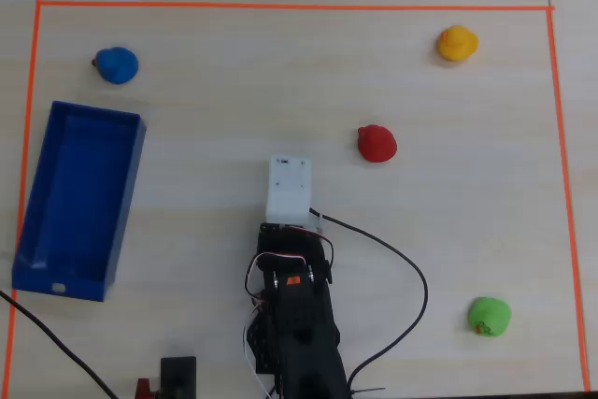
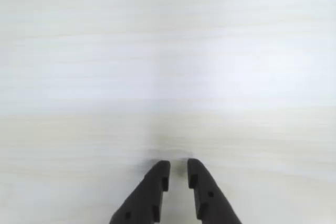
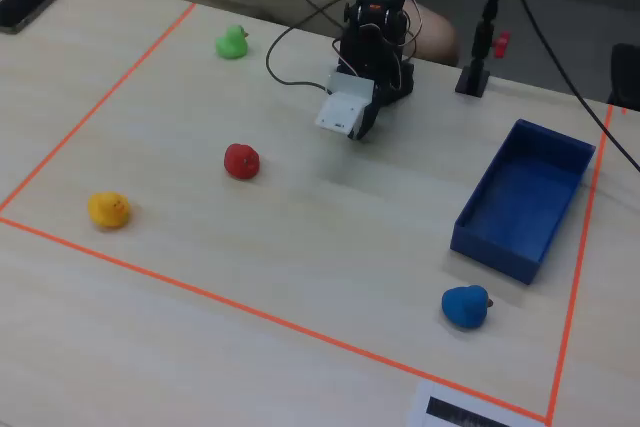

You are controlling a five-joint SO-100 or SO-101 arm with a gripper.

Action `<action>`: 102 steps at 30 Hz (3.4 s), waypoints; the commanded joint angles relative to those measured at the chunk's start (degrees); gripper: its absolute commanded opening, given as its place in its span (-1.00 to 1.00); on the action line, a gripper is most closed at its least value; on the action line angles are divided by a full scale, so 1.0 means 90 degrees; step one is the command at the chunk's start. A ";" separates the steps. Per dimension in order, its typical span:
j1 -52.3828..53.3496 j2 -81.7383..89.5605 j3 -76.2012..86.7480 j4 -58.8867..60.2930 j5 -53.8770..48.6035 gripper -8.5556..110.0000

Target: Grasp green duck and put it into box.

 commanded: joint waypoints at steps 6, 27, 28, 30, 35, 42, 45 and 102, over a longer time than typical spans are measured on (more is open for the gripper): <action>0.0039 -0.0098 -0.0020 0.0107 0.0049 -0.83; 0.0039 -0.0098 -0.0020 0.0107 0.0049 -0.83; 0.0039 -0.0098 -0.0020 0.0107 0.0049 -0.83; -0.0029 -0.0098 -0.0020 0.0107 0.0049 -0.83; 0.0127 -0.0098 -0.0020 0.0107 0.0049 -0.83; 0.0127 -0.0098 -0.0020 0.0068 0.0303 -0.85; 0.0244 -0.0098 -0.0020 0.0049 0.0234 -0.84; 1.0234 -0.9893 -0.8994 -0.5908 -0.1709 -0.24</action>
